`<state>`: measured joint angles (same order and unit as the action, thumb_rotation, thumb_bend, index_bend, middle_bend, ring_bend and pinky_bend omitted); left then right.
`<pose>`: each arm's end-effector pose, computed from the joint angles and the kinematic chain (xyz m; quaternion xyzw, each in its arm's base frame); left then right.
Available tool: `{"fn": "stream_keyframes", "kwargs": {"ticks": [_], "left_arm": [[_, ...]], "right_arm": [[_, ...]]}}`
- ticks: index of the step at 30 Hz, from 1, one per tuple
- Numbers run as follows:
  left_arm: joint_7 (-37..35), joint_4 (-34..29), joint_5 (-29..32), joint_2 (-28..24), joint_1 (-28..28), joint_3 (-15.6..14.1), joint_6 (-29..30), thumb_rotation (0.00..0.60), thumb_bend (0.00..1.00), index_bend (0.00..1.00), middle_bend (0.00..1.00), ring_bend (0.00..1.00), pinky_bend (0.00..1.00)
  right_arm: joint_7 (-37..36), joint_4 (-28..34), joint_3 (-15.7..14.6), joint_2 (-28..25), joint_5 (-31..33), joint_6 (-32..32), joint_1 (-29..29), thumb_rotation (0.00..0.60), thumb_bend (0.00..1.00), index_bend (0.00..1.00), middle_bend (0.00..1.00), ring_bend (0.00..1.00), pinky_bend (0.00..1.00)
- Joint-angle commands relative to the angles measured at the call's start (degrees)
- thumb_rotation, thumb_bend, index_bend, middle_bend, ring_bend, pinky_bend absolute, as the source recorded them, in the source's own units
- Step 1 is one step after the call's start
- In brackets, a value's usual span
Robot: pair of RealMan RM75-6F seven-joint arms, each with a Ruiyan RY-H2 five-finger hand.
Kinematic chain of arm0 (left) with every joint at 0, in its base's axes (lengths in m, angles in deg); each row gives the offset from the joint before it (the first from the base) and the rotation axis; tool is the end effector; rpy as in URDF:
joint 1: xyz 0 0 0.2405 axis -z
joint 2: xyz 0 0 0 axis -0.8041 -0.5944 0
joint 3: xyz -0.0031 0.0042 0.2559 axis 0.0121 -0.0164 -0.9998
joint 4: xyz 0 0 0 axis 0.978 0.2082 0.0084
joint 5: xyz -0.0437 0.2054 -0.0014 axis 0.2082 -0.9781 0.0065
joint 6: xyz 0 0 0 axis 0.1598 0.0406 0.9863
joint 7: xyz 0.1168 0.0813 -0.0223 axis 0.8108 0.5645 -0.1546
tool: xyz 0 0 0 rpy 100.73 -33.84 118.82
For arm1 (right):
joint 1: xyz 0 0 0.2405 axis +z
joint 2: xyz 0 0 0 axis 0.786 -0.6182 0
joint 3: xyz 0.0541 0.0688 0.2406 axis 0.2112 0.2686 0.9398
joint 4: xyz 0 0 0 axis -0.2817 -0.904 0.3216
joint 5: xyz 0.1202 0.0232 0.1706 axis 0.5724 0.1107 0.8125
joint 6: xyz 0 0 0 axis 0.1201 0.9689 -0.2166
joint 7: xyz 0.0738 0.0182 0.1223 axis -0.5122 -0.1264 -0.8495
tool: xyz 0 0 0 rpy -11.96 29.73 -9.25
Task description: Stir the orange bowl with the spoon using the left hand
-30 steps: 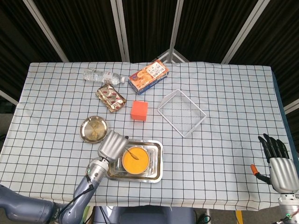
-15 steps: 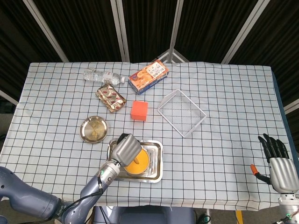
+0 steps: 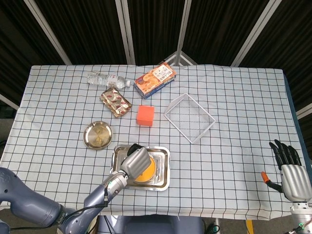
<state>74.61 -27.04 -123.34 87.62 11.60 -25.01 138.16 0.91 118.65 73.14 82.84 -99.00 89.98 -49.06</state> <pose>-0.0171 0.2523 -0.0301 -0.8754 0.1786 -0.1289 0.4303 -0.3068 -0.1692 0.1627 0.5766 -0.4124 0.4103 0.5736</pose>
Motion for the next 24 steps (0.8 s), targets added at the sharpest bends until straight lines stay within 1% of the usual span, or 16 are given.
{"fn": "stream_keyframes", "kwargs": {"ticks": [1,10,24], "left_arm": [[0.3,0.1,0.3,0.6,0.5,-0.6,0.2,0.600,0.81,0.83,1.00,0.95,0.96],[2.0,0.6,3.0,2.7,1.7,-1.9,2.7,0.600,0.81,0.83,1.00,0.94,0.96],[2.6,4.8,9.5,7.2,4.1,-0.2,5.3,0.600,0.82,0.85,1.00,0.95,0.97]], "right_arm": [[0.0,0.0,0.0,0.0,0.1,-0.1,0.0,0.600,0.36,0.00,0.00,0.00,0.00],[-0.1,0.1,0.0,-0.1,0.1,-0.1,0.0,0.600,0.36,0.00,0.00,0.00,0.00],[-0.3,0.3,0.0,-0.1,0.1,-0.5,0.2,0.600,0.36,0.00,0.00,0.00,0.00]]}}
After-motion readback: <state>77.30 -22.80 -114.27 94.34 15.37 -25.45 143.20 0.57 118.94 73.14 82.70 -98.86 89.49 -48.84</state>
